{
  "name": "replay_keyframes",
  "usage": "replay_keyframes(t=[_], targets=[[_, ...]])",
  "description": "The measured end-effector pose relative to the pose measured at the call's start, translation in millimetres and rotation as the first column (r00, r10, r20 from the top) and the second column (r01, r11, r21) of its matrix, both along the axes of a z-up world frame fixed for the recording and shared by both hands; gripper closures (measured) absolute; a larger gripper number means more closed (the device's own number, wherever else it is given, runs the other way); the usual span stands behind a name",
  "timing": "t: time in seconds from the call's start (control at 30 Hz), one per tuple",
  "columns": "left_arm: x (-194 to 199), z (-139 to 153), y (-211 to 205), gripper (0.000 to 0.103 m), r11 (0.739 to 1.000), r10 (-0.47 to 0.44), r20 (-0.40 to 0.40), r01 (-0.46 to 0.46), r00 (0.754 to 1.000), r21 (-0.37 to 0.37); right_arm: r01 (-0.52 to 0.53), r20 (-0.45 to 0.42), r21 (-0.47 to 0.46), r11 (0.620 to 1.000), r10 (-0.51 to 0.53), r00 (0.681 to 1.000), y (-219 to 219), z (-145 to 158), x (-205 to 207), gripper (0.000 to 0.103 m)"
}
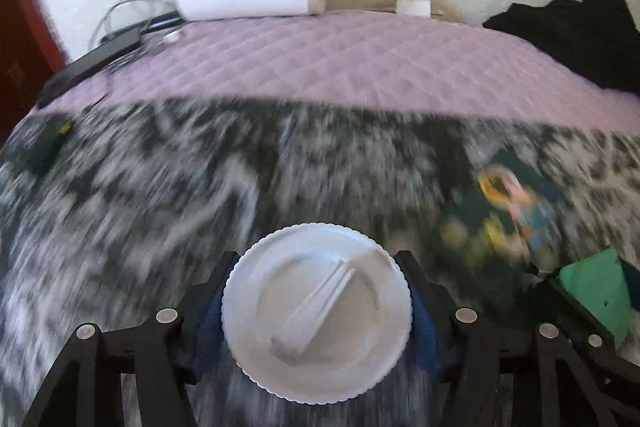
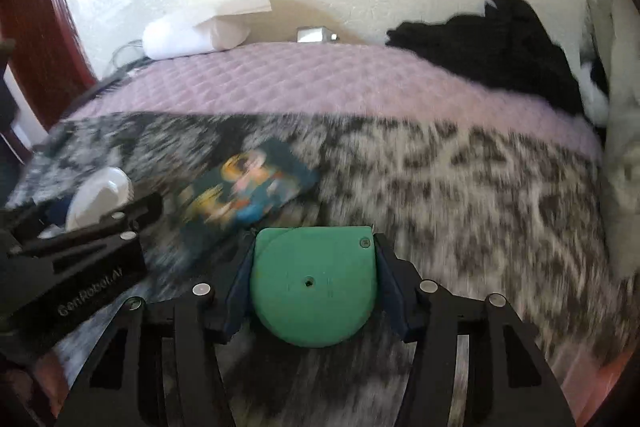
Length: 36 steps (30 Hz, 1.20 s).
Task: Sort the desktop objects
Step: 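Grasp the white round lid with the left tool while the right grasps the green round container, then carry the white lid and green container into the pink box and release both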
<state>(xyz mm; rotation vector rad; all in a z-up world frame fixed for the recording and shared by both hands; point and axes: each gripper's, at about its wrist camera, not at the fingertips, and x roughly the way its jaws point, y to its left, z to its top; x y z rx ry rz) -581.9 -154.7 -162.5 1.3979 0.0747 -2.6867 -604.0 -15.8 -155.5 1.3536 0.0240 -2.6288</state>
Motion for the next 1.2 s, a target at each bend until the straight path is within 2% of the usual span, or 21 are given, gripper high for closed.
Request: replay_keyframes(t=[0.17,0.33,0.43,0.53,0.67,0.8,1.1,1.2], targets=[[111.9,35.6,3.0,0.038,0.999,0.035,-0.01,-0.035,0.999,0.041,-0.01,0.008,-0.039,0.999,0.01,1.0,14.0,24.4,82.3,0.044],[246.1,87.8,14.4,0.038,0.998,0.051,-0.057,-0.048,0.997,0.043,-0.017,-0.025,-0.046,0.999,0.016,1.0,37.3,69.1,210.6,0.044],[320.5,112.8,26.7,0.038,1.0,0.026,-0.092,-0.026,0.995,0.004,-0.016,-0.041,-0.035,0.999,0.015,0.999,48.5,92.3,288.4,0.044],[371.0,130.7,33.0,0.038,1.0,0.008,-0.128,-0.012,0.992,-0.028,-0.036,-0.073,-0.009,0.999,0.035,0.997,51.8,112.2,360.3,0.044],[422.3,150.0,41.5,0.038,1.0,0.0,-0.159,-0.003,0.987,-0.017,-0.071,-0.113,0.027,0.997,0.074,0.991,54.0,132.7,431.5,0.044],[462.9,164.1,58.0,0.038,0.999,-0.02,-0.191,0.012,0.981,-0.039,-0.09,-0.157,0.037,0.995,0.094,0.983,59.9,149.8,486.4,0.044],[524.9,193.9,99.9,0.038,0.994,-0.087,-0.261,0.064,0.961,-0.093,-0.064,-0.246,0.02,0.998,0.067,0.967,90.5,181.7,556.8,0.044],[532.1,204.4,117.6,0.038,0.99,-0.122,-0.28,0.097,0.952,-0.1,-0.04,-0.271,0.01,0.999,0.041,0.962,106.6,191.6,572.0,0.044]])
